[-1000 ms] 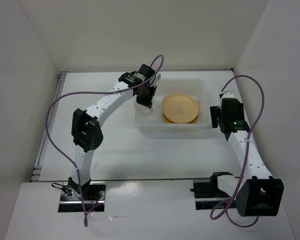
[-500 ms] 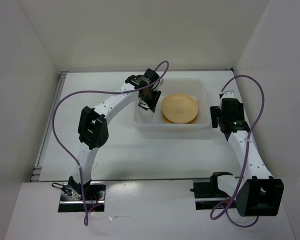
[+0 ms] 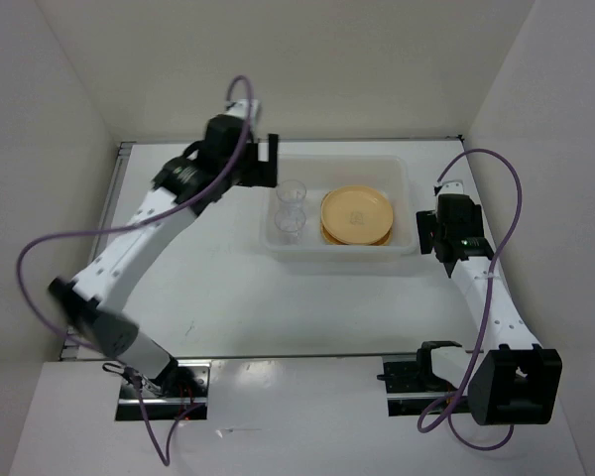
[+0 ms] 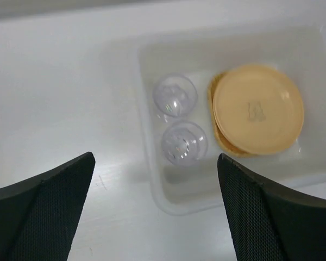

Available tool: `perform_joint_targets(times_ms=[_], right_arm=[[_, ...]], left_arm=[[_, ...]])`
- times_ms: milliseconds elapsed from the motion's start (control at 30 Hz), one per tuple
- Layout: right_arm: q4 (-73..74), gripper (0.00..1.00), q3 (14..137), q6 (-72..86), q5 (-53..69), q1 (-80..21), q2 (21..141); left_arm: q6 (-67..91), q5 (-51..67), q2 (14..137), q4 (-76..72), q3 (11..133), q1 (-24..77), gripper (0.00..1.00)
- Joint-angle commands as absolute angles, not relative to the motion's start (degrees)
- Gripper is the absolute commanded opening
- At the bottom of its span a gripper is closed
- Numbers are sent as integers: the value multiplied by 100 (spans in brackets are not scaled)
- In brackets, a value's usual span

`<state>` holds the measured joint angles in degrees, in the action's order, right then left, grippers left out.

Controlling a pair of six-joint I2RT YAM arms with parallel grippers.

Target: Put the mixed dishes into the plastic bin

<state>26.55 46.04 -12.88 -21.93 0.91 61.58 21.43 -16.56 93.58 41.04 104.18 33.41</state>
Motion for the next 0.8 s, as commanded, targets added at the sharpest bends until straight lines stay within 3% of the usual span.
perform_joint_targets(times_ms=[0, 133, 333, 767], right_arm=[[2408, 97, 4588, -1230, -2320, -87, 6275], [2408, 97, 4588, -1230, -2320, -193, 6135], [2408, 97, 4588, -1178, -2268, -246, 5941], [2514, 98, 4588, -1310, -2021, -246, 5468]], left_arm=[[2101, -2476, 8001, 3454, 8946, 3068, 100], [1731, -3224, 6535, 3515, 7510, 3006, 100], [1205, -3893, 5424, 3261, 6443, 2883, 100], [1187, -2945, 4791, 3384, 5898, 2830, 100]])
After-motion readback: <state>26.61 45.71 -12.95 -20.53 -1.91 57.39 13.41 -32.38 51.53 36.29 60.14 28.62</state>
